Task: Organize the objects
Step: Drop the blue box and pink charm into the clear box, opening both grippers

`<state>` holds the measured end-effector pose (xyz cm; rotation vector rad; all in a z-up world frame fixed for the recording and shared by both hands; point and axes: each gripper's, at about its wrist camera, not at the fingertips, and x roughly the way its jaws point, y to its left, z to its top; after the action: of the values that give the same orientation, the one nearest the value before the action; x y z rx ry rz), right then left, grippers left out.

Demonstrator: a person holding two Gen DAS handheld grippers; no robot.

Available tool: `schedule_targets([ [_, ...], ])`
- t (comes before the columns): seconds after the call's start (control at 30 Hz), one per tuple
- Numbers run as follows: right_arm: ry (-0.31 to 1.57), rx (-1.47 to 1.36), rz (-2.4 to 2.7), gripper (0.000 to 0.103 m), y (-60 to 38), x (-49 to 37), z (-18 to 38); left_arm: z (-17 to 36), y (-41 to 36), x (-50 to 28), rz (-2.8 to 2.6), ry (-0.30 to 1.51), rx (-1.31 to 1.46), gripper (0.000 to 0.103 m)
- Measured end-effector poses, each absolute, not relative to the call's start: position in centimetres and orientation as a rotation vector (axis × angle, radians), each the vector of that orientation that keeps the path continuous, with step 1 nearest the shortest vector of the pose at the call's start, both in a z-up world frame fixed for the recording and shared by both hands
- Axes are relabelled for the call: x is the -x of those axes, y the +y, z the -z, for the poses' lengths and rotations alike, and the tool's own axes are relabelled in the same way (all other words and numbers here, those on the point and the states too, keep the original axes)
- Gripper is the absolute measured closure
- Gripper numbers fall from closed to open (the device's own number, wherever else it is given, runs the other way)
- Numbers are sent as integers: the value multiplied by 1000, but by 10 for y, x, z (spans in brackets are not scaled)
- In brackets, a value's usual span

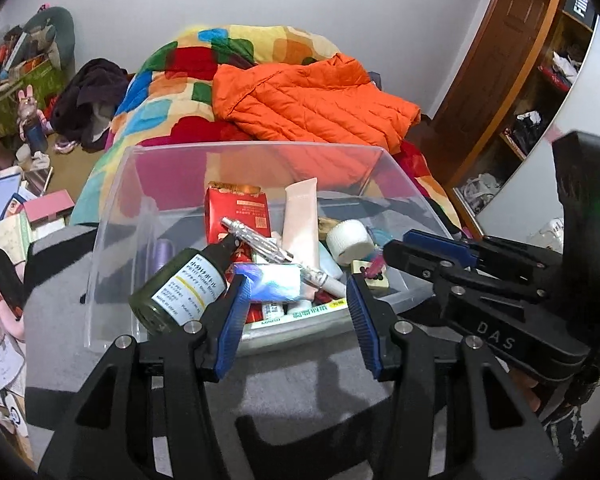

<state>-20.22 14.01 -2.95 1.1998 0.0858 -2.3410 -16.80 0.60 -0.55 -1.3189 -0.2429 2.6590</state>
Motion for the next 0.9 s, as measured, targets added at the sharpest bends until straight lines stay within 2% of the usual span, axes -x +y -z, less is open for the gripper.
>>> schedule_targets([
  [0.33,86,-1111,2348,83,148,181,6,-16,0,145,-2715,-190,1210,53],
  [0.5,75,-1039,2348,81,152,163,-6,-25,-3,126,-2763,-110,1136,47],
  [0.57,73,-1003,2349,72,154,153,-11,-27,-4,117,-2781,-72,1096,41],
  [0.67,89,-942,2374,56,157,139,-17,-28,-5,105,-2797,-33,1063,38],
  [0.8,105,-883,2383,47,156,120,-22,-28,-9,93,-2805,-27,1033,31],
  [0.9,106,-843,2392,34,157,107,-23,-27,-11,83,-2818,-41,1011,22],
])
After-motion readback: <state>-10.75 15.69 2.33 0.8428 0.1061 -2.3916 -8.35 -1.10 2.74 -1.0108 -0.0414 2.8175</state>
